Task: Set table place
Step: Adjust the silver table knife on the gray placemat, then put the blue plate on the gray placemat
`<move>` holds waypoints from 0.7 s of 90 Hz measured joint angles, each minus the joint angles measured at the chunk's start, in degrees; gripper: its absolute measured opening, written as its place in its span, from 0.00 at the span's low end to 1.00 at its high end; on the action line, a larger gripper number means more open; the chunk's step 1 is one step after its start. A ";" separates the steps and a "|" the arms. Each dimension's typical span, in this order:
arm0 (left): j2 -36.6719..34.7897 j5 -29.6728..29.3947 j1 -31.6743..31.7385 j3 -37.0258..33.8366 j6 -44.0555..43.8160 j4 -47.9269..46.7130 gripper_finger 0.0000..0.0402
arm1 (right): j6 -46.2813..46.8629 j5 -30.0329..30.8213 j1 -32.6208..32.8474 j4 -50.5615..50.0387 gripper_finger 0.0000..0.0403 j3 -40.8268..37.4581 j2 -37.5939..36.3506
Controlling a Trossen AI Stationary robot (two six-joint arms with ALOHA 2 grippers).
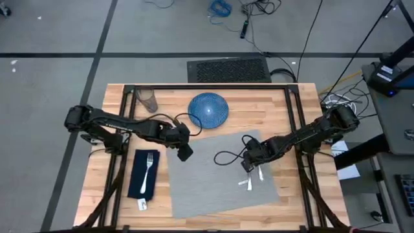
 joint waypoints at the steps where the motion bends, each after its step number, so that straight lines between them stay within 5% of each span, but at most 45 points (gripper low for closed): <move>1: 0.00 0.00 0.00 0.00 0.00 0.00 0.56 | -0.09 0.00 -0.09 0.16 0.00 0.00 0.00; 63: 0.00 -0.09 0.03 0.00 1.25 1.13 0.56 | -1.16 3.02 -2.05 2.07 0.00 0.00 -5.54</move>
